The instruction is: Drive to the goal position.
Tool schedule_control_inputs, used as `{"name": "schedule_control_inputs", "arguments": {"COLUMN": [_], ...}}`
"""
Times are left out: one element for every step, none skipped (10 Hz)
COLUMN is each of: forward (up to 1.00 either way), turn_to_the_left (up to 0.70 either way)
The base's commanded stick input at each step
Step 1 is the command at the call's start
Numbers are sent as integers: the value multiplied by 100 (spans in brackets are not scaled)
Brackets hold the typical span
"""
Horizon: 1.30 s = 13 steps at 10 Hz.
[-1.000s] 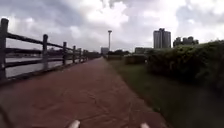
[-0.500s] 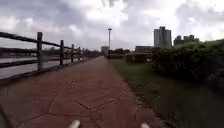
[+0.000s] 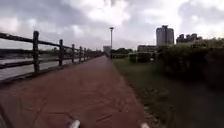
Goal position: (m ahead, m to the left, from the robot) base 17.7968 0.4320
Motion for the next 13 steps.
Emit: {"name": "schedule_control_inputs", "arguments": {"forward": [70, 70, 70, 70, 70, 70, 70, 70, 70, 70, 70, 70, 70], "turn_to_the_left": [0, 0, 0, 0, 0, 0, 0, 0, 0, 0, 0, 0, 0]}}
